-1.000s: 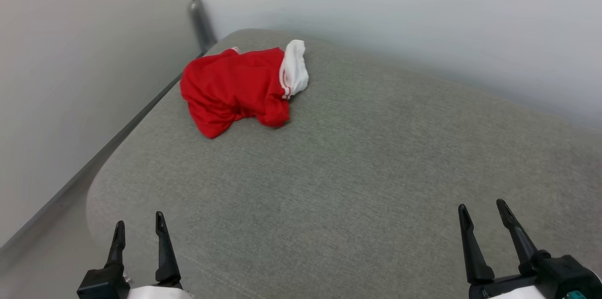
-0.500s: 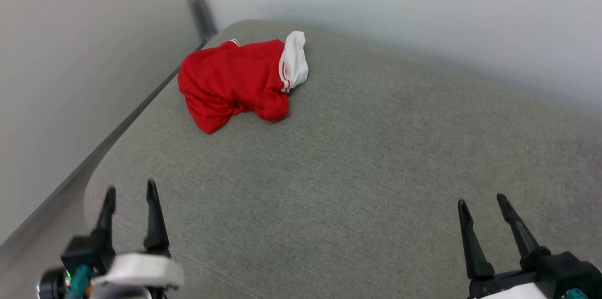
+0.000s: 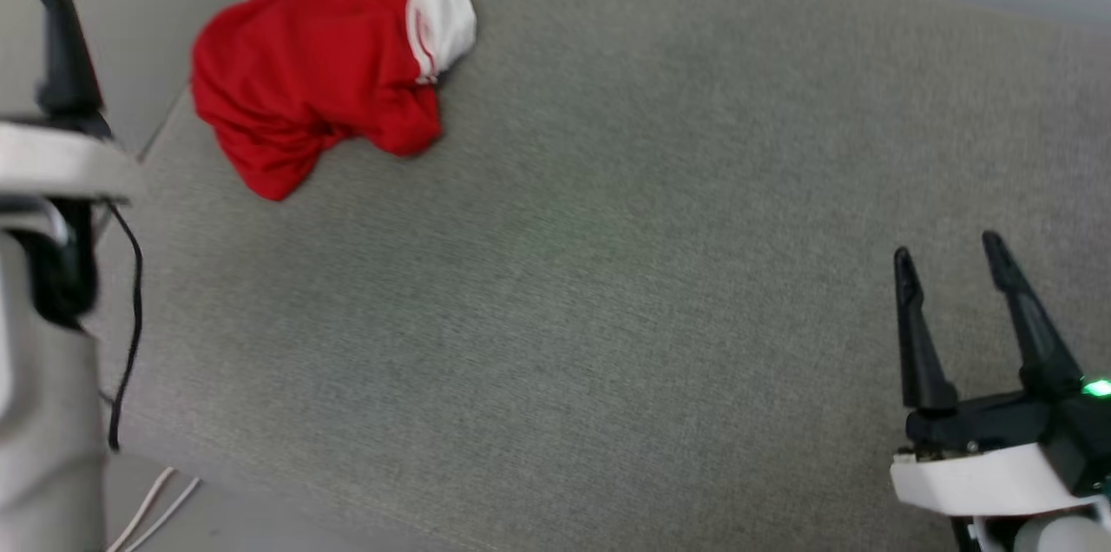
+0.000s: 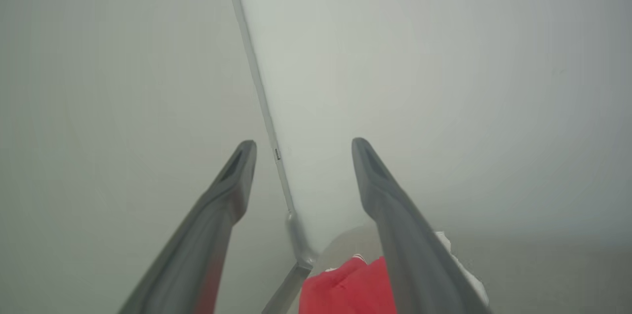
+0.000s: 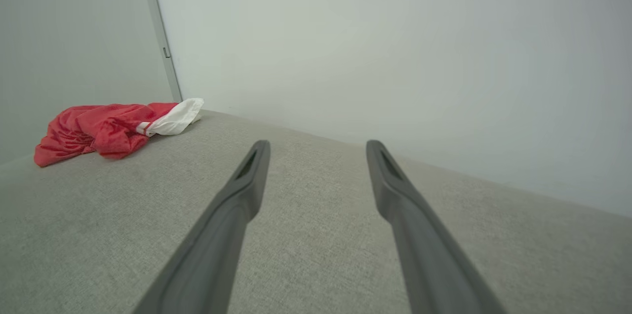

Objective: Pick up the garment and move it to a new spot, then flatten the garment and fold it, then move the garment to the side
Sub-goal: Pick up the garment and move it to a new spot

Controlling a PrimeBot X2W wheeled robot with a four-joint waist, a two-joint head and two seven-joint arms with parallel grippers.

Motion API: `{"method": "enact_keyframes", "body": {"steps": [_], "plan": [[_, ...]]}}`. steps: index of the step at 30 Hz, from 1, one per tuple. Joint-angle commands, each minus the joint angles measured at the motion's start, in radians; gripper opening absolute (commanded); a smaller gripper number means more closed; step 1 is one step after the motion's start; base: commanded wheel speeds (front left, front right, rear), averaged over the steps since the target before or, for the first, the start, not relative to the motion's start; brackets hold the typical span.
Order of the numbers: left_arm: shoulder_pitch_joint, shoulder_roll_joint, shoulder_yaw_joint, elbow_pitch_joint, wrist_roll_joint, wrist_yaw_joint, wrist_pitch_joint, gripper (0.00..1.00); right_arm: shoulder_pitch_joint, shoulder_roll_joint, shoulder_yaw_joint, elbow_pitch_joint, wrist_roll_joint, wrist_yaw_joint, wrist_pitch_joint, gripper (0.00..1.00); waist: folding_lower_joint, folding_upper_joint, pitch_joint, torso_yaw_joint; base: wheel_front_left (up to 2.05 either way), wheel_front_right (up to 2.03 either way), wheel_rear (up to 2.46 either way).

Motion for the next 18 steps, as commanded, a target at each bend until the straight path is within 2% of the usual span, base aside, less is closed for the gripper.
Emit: {"method": "enact_keyframes", "body": {"steps": [1, 5, 11, 18], "plan": [[-0.058, 0.024, 0.003, 0.015, -0.009, -0.010, 0.019, 1.00, -0.024, 0.001, -0.005, -0.020, -0.007, -0.001, -0.002, 1.00, -0.0001, 0.0000, 0.106, -0.059, 0.00, 0.00, 0.00], [-0.218, 0.088, 0.010, 0.075, -0.059, -0.030, 0.081, 1.00, -0.064, 0.001, -0.010, -0.076, -0.021, -0.001, -0.002, 1.00, -0.0001, 0.0000, 0.186, -0.081, 0.00, 0.00, 0.00], [-0.422, 0.171, -0.040, 0.213, -0.121, -0.046, 0.219, 1.00, -0.111, 0.001, -0.017, -0.152, -0.036, -0.001, -0.002, 1.00, -0.0001, 0.0000, 0.270, -0.110, 0.00, 0.00, 0.00], [-0.556, 0.226, -0.167, 0.391, -0.279, -0.048, 0.522, 1.00, -0.126, 0.001, -0.013, -0.227, -0.042, -0.001, -0.002, 1.00, -0.0001, 0.0000, 0.330, -0.138, 0.00, 0.00, 0.00]]}}
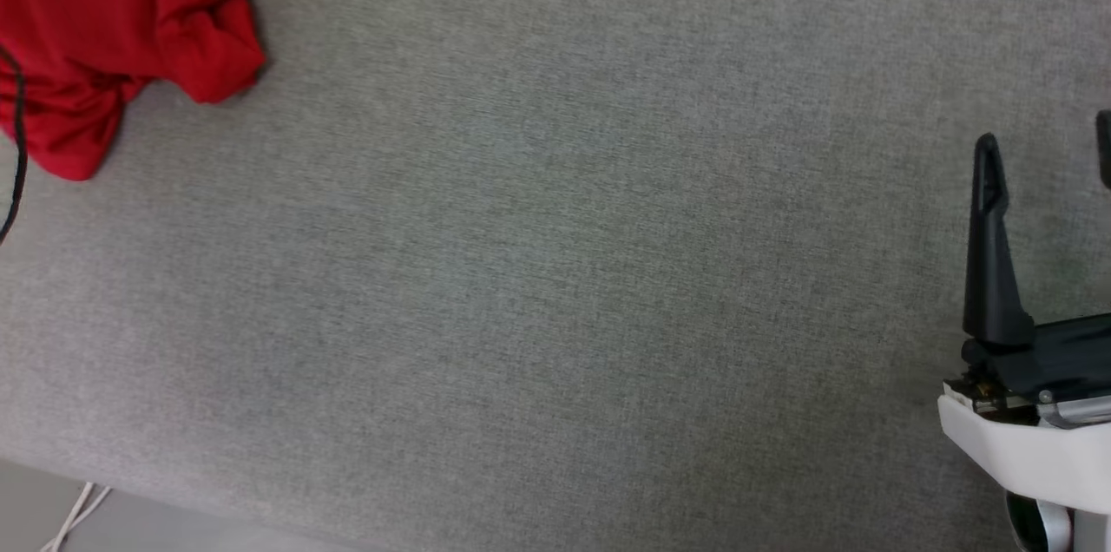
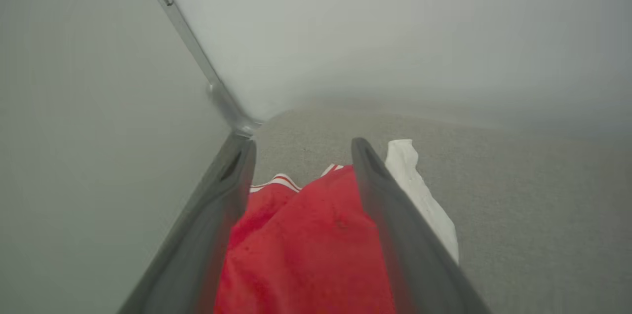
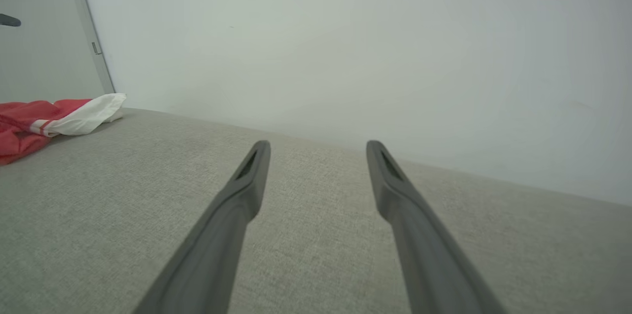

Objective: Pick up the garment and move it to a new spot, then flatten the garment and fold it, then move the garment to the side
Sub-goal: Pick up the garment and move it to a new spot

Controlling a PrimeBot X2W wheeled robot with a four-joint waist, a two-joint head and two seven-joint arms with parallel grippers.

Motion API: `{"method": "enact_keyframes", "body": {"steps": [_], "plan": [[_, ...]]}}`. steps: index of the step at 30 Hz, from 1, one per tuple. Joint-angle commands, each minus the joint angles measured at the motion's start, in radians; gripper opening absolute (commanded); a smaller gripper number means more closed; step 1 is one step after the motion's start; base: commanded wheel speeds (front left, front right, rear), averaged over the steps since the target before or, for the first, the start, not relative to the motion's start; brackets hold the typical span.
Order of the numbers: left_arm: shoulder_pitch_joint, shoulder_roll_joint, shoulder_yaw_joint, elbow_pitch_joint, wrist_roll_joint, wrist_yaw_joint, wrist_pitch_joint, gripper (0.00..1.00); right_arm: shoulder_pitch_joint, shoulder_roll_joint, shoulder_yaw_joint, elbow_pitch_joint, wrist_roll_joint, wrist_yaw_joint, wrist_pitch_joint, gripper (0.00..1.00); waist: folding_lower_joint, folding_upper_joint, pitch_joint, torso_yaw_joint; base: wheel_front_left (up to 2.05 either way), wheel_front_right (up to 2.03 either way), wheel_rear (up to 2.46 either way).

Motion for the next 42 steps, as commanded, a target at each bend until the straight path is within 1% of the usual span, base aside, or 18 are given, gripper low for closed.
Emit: {"method": "enact_keyframes", "body": {"steps": [1, 6, 9, 10, 14, 19, 20, 21, 24, 26, 28, 29, 30, 32, 36, 42], "plan": [[-0.017, 0.019, -0.032, 0.024, -0.052, 0.001, 0.075, 1.00, -0.012, 0.001, 0.003, -0.020, 0.004, -0.001, -0.002, 1.00, -0.0003, 0.0000, 0.030, -0.020, 0.00, 0.00, 0.00], [-0.023, 0.057, -0.118, 0.077, -0.223, 0.000, 0.345, 1.00, -0.024, 0.000, 0.016, -0.072, -0.009, -0.001, -0.002, 1.00, -0.0003, 0.0000, 0.073, -0.037, 0.00, 0.00, 0.00], [-0.005, 0.080, -0.158, 0.088, -0.305, 0.000, 0.503, 1.00, -0.026, 0.001, 0.017, -0.088, -0.018, -0.001, -0.002, 1.00, -0.0003, 0.0000, 0.096, -0.049, 0.00, 0.00, 0.00], [0.001, 0.089, -0.168, 0.083, -0.328, 0.000, 0.536, 1.00, -0.024, 0.001, 0.014, -0.092, -0.017, -0.001, -0.002, 1.00, -0.0003, 0.0000, 0.103, -0.050, 0.00, 0.00, 0.00], [0.027, 0.099, -0.205, 0.077, -0.384, 0.000, 0.612, 1.00, -0.018, 0.001, 0.009, -0.093, -0.021, -0.001, -0.002, 1.00, -0.0003, 0.0000, 0.128, -0.058, 0.00, 0.00, 0.00], [0.073, 0.070, -0.252, 0.109, -0.410, 0.000, 0.618, 1.00, -0.028, 0.001, 0.014, -0.081, -0.021, -0.001, -0.002, 1.00, -0.0003, 0.0000, 0.139, -0.065, 0.00, 0.00, 0.00], [0.077, 0.068, -0.258, 0.113, -0.413, 0.000, 0.612, 0.48, -0.029, 0.001, 0.015, -0.077, -0.019, -0.001, -0.002, 1.00, -0.0003, 0.0000, 0.137, -0.067, 0.00, 0.00, 0.00], [0.081, 0.069, -0.265, 0.116, -0.416, 0.000, 0.608, 0.00, -0.029, 0.001, 0.016, -0.072, -0.012, -0.001, -0.002, 1.00, -0.0003, 0.0000, 0.132, -0.069, 0.00, 0.00, 0.00], [0.074, 0.090, -0.276, 0.107, -0.429, 0.000, 0.582, 0.00, -0.032, 0.001, 0.018, -0.066, -0.005, -0.001, -0.002, 1.00, -0.0003, 0.0000, 0.112, -0.071, 0.00, 0.00, 0.00], [0.055, 0.107, -0.263, 0.096, -0.448, 0.000, 0.544, 0.00, -0.036, 0.001, 0.020, -0.059, 0.005, -0.001, -0.002, 1.00, -0.0003, 0.0000, 0.093, -0.072, 0.00, 0.00, 0.00], [0.048, 0.112, -0.260, 0.091, -0.457, 0.000, 0.534, 0.00, -0.036, 0.001, 0.023, -0.053, 0.009, -0.001, -0.002, 1.00, -0.0003, 0.0000, 0.080, -0.072, 0.00, 0.00, 0.00], [0.038, 0.139, -0.280, 0.060, -0.453, 0.000, 0.518, 0.00, -0.035, 0.001, 0.027, -0.036, 0.023, -0.001, -0.002, 1.00, -0.0003, 0.0000, 0.052, -0.071, 0.00, 0.00, 0.00], [0.038, 0.139, -0.280, 0.060, -0.453, 0.000, 0.518, 0.00, -0.035, 0.001, 0.027, -0.036, 0.023, -0.001, -0.002, 1.00, -0.0003, 0.0000, 0.052, -0.071, 0.00, 0.00, 0.00], [0.034, 0.154, -0.303, 0.033, -0.459, 0.000, 0.508, 0.00, -0.031, 0.001, 0.033, -0.009, 0.032, -0.001, -0.002, 1.00, -0.0003, 0.0000, 0.016, -0.071, 0.00, 0.00, 0.00], [0.026, 0.182, -0.366, -0.063, -0.466, 0.000, 0.507, 0.00, -0.020, 0.001, 0.046, 0.053, 0.062, -0.001, -0.002, 1.00, -0.0003, 0.0000, -0.058, -0.076, 0.00, 0.00, 0.00], [-0.010, 0.235, -0.456, -0.220, -0.480, 0.000, 0.523, 0.00, 0.002, 0.001, 0.056, 0.127, 0.101, -0.001, -0.002, 1.00, -0.0003, 0.0000, -0.159, -0.103, 0.00, 0.00, 0.00]]}}
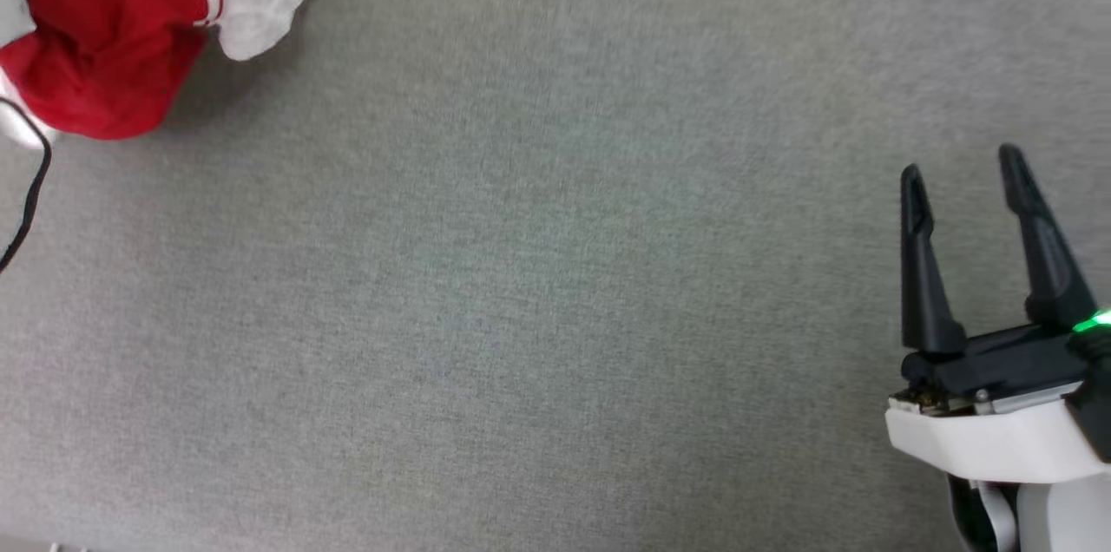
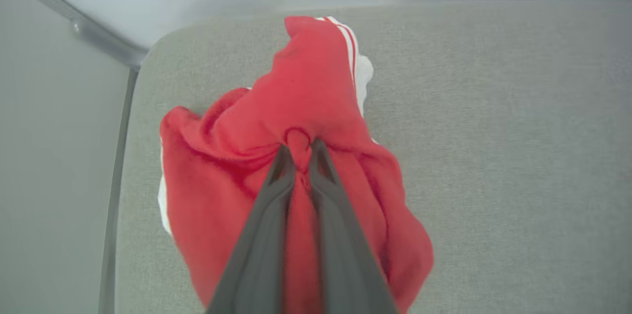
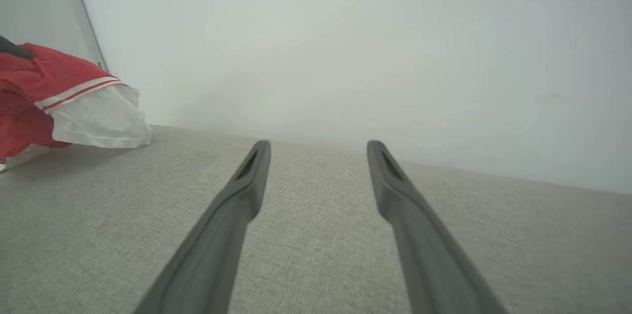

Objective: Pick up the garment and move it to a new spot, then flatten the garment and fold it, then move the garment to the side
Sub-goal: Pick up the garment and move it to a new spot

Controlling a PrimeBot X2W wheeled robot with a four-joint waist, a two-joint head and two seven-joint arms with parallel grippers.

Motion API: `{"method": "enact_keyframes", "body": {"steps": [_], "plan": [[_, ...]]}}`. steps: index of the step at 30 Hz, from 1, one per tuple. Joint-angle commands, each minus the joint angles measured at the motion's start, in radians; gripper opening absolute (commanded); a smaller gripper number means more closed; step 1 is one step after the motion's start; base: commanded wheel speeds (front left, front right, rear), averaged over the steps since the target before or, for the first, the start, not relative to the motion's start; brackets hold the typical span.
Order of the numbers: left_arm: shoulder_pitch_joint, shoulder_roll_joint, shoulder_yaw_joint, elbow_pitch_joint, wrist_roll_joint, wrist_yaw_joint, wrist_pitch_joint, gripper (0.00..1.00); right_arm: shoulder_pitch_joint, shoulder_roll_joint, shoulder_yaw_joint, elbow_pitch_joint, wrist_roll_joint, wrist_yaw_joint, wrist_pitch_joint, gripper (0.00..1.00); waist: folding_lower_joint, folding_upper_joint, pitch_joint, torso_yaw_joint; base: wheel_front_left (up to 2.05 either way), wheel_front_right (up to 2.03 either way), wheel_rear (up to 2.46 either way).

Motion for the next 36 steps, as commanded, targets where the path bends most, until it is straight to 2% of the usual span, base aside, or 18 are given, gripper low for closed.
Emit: {"method": "enact_keyframes", "body": {"steps": [1, 4, 9, 21, 28, 36], "plan": [[-0.019, 0.001, -0.011, -0.020, -0.007, 0.000, 0.005, 0.00, 0.011, 0.001, 0.002, 0.012, 0.007, -0.001, -0.002, 1.00, 0.0000, -0.0001, -0.052, -0.024, 0.00, 0.00, 0.00], [-0.052, 0.010, -0.051, -0.088, -0.005, 0.000, 0.020, 0.00, 0.026, 0.001, 0.000, 0.042, 0.029, -0.001, -0.002, 1.00, 0.0000, -0.0001, -0.090, -0.045, 0.00, 0.00, 0.00], [-0.112, -0.020, -0.116, -0.194, -0.015, 0.000, 0.043, 0.00, 0.047, 0.001, -0.007, 0.103, 0.055, -0.001, -0.002, 1.00, 0.0000, -0.0001, -0.140, -0.088, 0.00, 0.00, 0.00], [-0.202, -0.128, -0.250, -0.365, -0.044, 0.000, 0.044, 0.00, 0.064, 0.001, -0.018, 0.188, 0.103, -0.001, -0.002, 1.00, 0.0000, -0.0001, -0.200, -0.218, 0.00, 0.00, 0.00], [-0.146, -0.178, -0.329, -0.432, -0.057, 0.000, 0.011, 0.00, 0.057, 0.001, -0.017, 0.212, 0.113, -0.001, -0.002, 1.00, 0.0000, -0.0001, -0.194, -0.287, 0.00, 0.00, 0.00], [0.049, -0.226, -0.454, -0.422, -0.055, 0.000, -0.097, 0.00, 0.046, 0.001, -0.018, 0.229, 0.118, -0.001, -0.002, 1.00, 0.0000, -0.0001, -0.170, -0.334, 0.00, 0.00, 0.00]]}}
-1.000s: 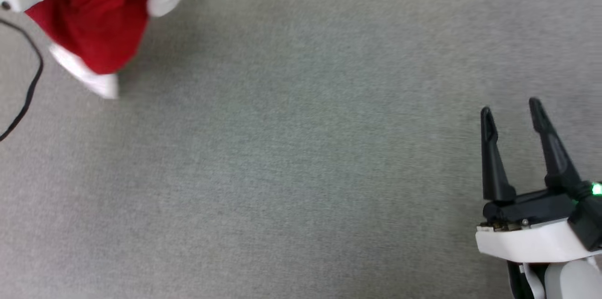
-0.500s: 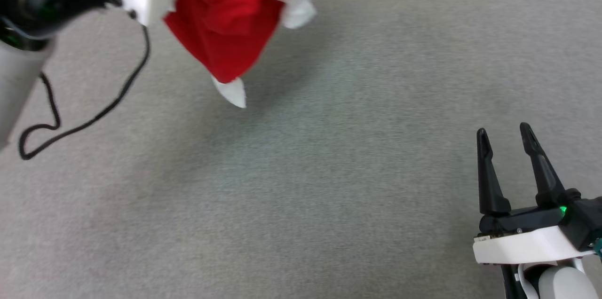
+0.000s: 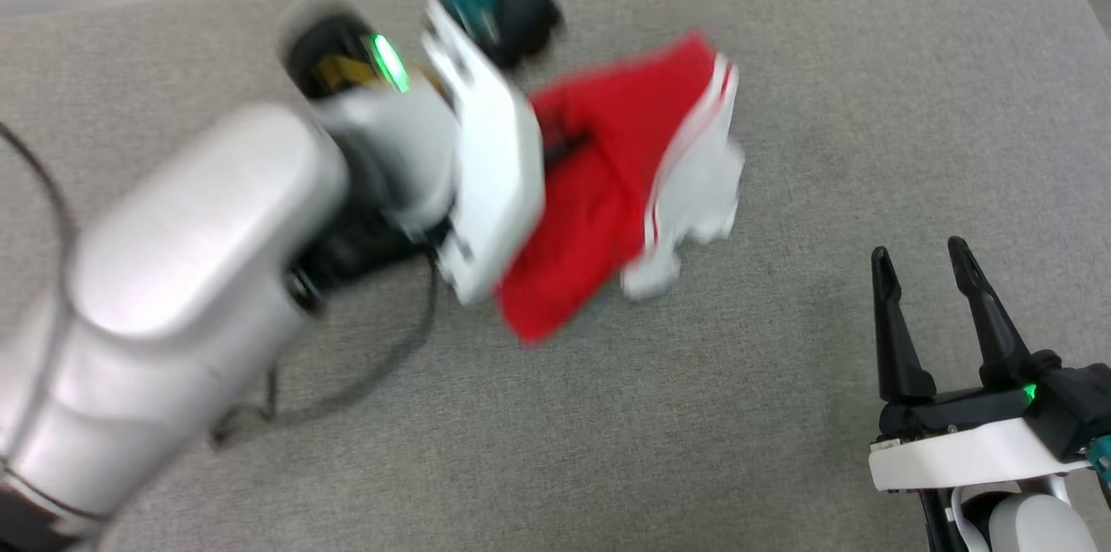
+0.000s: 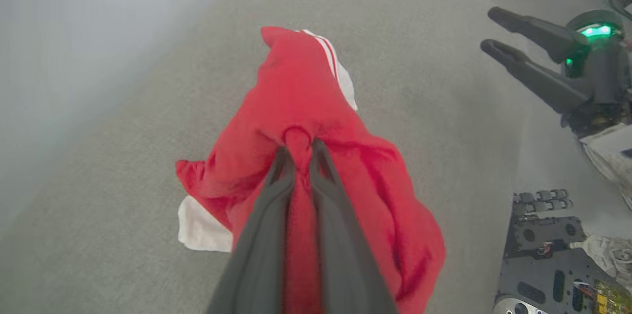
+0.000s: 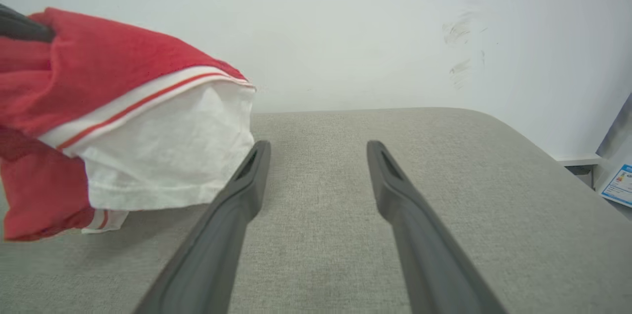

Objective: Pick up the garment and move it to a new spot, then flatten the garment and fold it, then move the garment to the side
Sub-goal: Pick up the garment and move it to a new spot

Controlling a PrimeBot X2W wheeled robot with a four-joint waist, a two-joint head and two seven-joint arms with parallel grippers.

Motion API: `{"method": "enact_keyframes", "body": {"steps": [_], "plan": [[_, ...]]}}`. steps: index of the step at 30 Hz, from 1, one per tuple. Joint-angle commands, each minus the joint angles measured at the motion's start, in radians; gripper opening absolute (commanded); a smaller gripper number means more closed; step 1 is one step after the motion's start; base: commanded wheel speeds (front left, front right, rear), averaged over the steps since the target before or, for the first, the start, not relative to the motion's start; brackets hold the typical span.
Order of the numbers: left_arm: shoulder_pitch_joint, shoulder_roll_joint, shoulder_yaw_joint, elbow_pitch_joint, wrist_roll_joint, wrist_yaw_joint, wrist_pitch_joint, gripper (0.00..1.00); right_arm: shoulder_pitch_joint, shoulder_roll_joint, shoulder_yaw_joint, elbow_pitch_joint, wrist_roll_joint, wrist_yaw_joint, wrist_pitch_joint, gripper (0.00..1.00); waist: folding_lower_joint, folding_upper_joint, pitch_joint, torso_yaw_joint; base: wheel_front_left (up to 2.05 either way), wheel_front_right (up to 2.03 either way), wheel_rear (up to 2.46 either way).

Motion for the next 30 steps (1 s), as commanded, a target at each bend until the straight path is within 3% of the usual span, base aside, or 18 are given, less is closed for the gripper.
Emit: {"method": "enact_keyframes", "body": {"steps": [1, 7, 8, 15, 16, 17, 23, 30], "plan": [[0.039, -0.010, -0.039, 0.012, 0.005, 0.000, -0.014, 0.00, -0.008, 0.002, -0.006, 0.007, 0.002, -0.001, -0.002, 1.00, 0.0001, 0.0000, 0.010, -0.006, 0.00, 0.00, 0.00], [0.170, -0.073, -0.218, 0.086, -0.015, 0.000, -0.086, 0.00, -0.017, 0.002, -0.009, 0.017, 0.002, -0.001, -0.002, 1.00, 0.0001, 0.0000, 0.028, -0.007, 0.00, 0.00, 0.00], [0.211, -0.105, -0.291, 0.113, -0.027, 0.000, -0.122, 0.00, -0.015, 0.002, -0.015, 0.024, 0.001, -0.001, -0.002, 1.00, 0.0001, 0.0000, 0.028, 0.000, 0.00, 0.00, 0.00], [0.239, -0.152, -0.351, 0.145, -0.013, 0.000, -0.189, 0.00, -0.001, 0.002, -0.017, 0.039, -0.009, -0.001, -0.002, 1.00, 0.0001, 0.0000, 0.004, 0.025, 0.00, 0.00, 0.00], [0.232, -0.157, -0.352, 0.151, -0.002, 0.000, -0.218, 0.43, 0.002, 0.002, -0.018, 0.041, -0.010, -0.001, -0.002, 1.00, 0.0001, 0.0000, -0.002, 0.029, 0.00, 0.00, 0.00], [0.225, -0.161, -0.349, 0.159, 0.007, 0.000, -0.255, 1.00, 0.006, 0.002, -0.019, 0.045, -0.011, -0.001, -0.002, 1.00, 0.0001, 0.0000, -0.010, 0.033, 0.00, 0.00, 0.00], [0.203, -0.189, -0.277, 0.184, 0.084, 0.012, -0.521, 1.00, 0.040, 0.002, -0.018, 0.060, -0.024, -0.001, -0.002, 1.00, 0.0001, 0.0000, -0.073, 0.058, 0.00, 0.00, 0.00], [0.250, -0.197, -0.157, 0.247, 0.209, 0.181, -0.854, 1.00, 0.068, 0.002, -0.021, 0.081, -0.031, -0.001, -0.002, 1.00, 0.0001, 0.0000, -0.125, 0.091, 0.00, 0.00, 0.00]]}}
